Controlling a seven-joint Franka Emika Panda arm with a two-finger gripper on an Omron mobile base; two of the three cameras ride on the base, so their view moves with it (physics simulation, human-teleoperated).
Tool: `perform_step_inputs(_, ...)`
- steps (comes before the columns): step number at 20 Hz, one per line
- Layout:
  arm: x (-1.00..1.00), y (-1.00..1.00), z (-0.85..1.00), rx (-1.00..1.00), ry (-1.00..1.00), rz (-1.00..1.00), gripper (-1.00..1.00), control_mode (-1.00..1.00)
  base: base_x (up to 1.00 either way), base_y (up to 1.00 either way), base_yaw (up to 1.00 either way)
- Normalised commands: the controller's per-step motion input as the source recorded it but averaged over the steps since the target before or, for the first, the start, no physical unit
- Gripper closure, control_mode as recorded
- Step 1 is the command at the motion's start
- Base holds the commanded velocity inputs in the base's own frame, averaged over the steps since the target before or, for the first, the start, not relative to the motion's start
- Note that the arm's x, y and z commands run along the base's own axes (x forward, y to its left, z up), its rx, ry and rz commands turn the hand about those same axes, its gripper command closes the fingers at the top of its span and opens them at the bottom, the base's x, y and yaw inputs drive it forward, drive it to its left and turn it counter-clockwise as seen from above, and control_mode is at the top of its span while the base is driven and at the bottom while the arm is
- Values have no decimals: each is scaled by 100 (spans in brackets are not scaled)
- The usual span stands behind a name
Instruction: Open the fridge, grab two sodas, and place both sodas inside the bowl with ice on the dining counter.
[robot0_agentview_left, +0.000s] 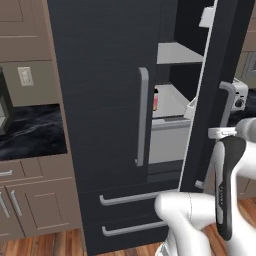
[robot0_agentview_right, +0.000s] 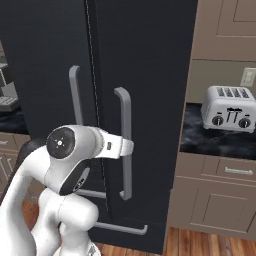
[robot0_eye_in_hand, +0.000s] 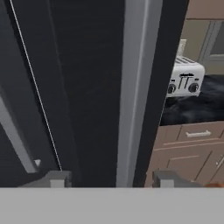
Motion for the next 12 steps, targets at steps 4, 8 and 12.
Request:
perform_step_inputs(4,-71,5,55,-13,-11,3,-100,-100,0,0,0)
perform_step_inputs(8,-40,33,47,-15,-1,5,-100,-100,0,0,0)
perform_step_inputs(12,20,75,41,-18,8,7,-100,-100,0,0,0)
